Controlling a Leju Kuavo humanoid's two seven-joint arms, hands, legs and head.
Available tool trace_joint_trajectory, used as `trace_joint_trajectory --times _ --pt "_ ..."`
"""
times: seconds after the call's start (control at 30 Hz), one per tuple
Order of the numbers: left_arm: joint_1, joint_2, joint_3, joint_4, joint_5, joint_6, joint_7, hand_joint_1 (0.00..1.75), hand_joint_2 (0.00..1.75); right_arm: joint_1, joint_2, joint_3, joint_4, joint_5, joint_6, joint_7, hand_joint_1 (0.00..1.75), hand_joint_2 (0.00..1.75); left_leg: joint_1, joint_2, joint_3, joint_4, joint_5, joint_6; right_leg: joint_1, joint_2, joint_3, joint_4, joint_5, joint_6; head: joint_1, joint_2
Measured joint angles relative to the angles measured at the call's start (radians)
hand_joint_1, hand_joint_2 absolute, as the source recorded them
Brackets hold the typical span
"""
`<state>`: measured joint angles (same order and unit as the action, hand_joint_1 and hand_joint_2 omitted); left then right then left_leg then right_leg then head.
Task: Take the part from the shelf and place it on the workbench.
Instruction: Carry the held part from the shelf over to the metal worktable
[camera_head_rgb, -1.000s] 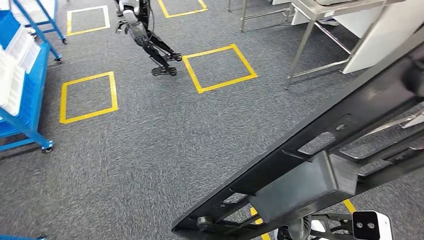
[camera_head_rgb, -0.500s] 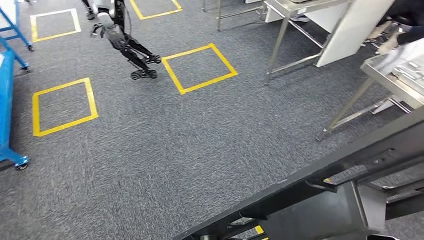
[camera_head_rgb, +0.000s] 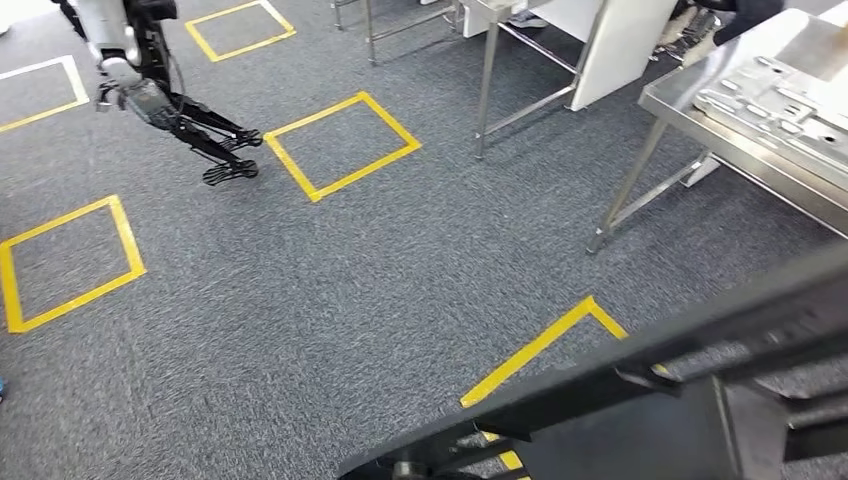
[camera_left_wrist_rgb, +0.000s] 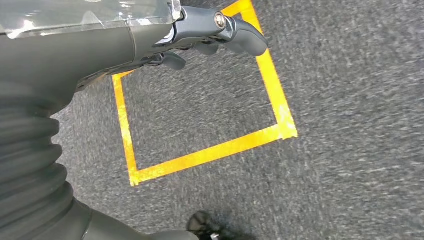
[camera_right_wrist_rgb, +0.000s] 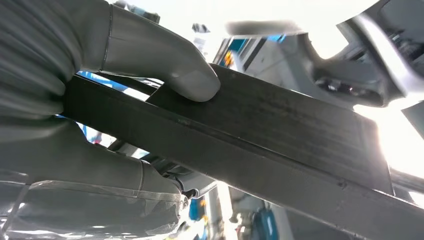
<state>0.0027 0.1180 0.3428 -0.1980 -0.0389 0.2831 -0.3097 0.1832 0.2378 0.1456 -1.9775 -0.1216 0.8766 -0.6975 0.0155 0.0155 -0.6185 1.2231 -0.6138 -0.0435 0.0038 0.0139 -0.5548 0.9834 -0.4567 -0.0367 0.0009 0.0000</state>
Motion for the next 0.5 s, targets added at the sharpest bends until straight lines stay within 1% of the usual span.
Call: trace_joint_trajectory --times 0.03,0.07,0.1,0.13,0.17,0.2,0.23,0.27,0.3,0.33,0.37,0.4,0.43,0.47,0.5 --pt "0.001 0.001 0.003 0.000 0.000 -0.001 0.001 0.00 1.75 -0.002 -0.001 0.008 0.000 0.003 -0.012 0.000 1.75 1.75 0.000 -0.005 -0.025 0.046 -0.010 -0.001 0.001 0.012 0.000 0.001 0.000 -0.001 0.000 0.000" --pt "0.001 0.001 0.005 0.000 0.000 -0.002 0.001 0.00 1.75 -0.005 -0.002 0.016 0.000 0.004 -0.020 0.001 1.75 1.75 0.000 -0.006 -0.034 0.056 0.000 -0.001 0.002 0.024 0.000 0.003 0.000 -0.001 0.000 0.000" --pt "0.001 0.001 0.007 0.000 0.000 -0.003 0.001 0.00 1.75 -0.007 -0.003 0.022 0.001 0.004 -0.023 0.001 1.75 1.75 0.000 -0.009 -0.024 0.025 0.029 0.001 0.003 0.037 0.000 0.007 -0.001 0.000 0.000 0.000" --pt "0.001 0.002 0.008 0.000 0.000 -0.004 0.001 0.00 1.75 -0.009 -0.003 0.027 0.001 0.005 -0.024 0.001 1.75 1.75 0.000 -0.017 0.002 -0.040 0.070 0.003 0.002 0.050 0.001 0.010 -0.003 0.001 0.000 0.000" --pt "0.001 0.003 0.009 0.000 0.000 -0.004 0.001 0.00 1.75 -0.011 -0.003 0.032 0.001 0.005 -0.024 0.001 1.75 1.75 0.001 -0.039 0.032 -0.111 0.103 0.006 0.002 0.060 0.000 0.014 -0.005 0.003 0.000 0.000" --pt "0.002 0.003 0.010 0.000 0.000 -0.004 0.001 0.00 1.75 -0.014 -0.003 0.035 0.001 0.005 -0.024 0.001 1.75 1.75 0.002 -0.061 0.057 -0.171 0.125 0.009 0.003 0.071 -0.003 0.018 -0.006 0.007 0.000 0.000" --pt "0.001 0.004 0.011 0.000 0.000 -0.004 0.001 0.00 1.75 -0.015 -0.004 0.038 0.001 0.005 -0.025 0.001 1.75 1.75 0.002 -0.079 0.071 -0.207 0.134 0.013 0.002 0.081 -0.008 0.021 -0.007 0.012 0.000 0.000" --pt "0.000 0.004 0.012 0.000 0.000 -0.004 0.001 0.00 1.75 -0.017 -0.004 0.040 0.001 0.005 -0.026 0.001 1.75 1.75 0.001 -0.088 0.075 -0.220 0.132 0.017 0.000 0.091 -0.012 0.022 -0.006 0.017 0.000 0.000" --pt "-0.001 0.004 0.012 0.000 0.000 -0.004 0.001 0.00 1.75 -0.017 -0.004 0.041 0.000 0.005 -0.027 0.001 1.75 1.75 0.000 -0.080 0.076 -0.224 0.134 0.021 -0.001 0.101 -0.016 0.022 -0.004 0.024 0.000 0.000" --pt "-0.003 0.004 0.013 0.000 0.000 -0.004 0.001 0.00 1.75 -0.018 -0.004 0.042 0.000 0.005 -0.027 0.001 1.75 1.75 0.000 -0.069 0.078 -0.228 0.136 0.027 -0.002 0.102 -0.018 0.023 -0.004 0.029 -0.001 0.000" --pt "-0.004 0.004 0.013 0.000 0.000 -0.004 0.001 0.00 1.75 -0.018 -0.005 0.042 -0.001 0.005 -0.028 0.001 1.75 1.75 0.002 -0.058 0.080 -0.233 0.140 0.033 -0.001 0.088 -0.022 0.030 -0.010 0.034 0.001 0.000" --pt "-0.005 0.003 0.013 0.000 0.000 -0.005 0.001 0.00 1.75 -0.021 -0.006 0.043 -0.001 0.005 -0.034 0.001 1.75 1.75 0.004 -0.047 0.083 -0.239 0.143 0.039 0.000 0.065 -0.034 0.055 -0.027 0.038 0.004 0.000" --pt "-0.004 0.003 0.013 0.000 0.000 -0.006 0.001 0.00 1.75 -0.024 -0.009 0.046 -0.002 0.005 -0.044 0.001 1.75 1.75 0.005 -0.035 0.084 -0.242 0.145 0.044 0.000 0.037 -0.056 0.101 -0.053 0.042 0.006 0.000" --pt "-0.003 0.002 0.013 0.000 -0.001 -0.008 0.002 0.00 1.75 -0.027 -0.014 0.052 -0.002 0.005 -0.059 0.001 1.75 1.75 0.004 -0.022 0.085 -0.243 0.144 0.047 -0.002 0.013 -0.088 0.165 -0.086 0.046 0.009 0.000" --pt "-0.001 0.000 0.014 0.000 -0.003 -0.011 0.004 0.00 1.75 -0.030 -0.022 0.060 -0.002 0.006 -0.079 0.001 1.75 1.75 0.004 -0.009 0.085 -0.243 0.143 0.048 -0.005 0.003 -0.124 0.234 -0.114 0.051 0.010 0.000"
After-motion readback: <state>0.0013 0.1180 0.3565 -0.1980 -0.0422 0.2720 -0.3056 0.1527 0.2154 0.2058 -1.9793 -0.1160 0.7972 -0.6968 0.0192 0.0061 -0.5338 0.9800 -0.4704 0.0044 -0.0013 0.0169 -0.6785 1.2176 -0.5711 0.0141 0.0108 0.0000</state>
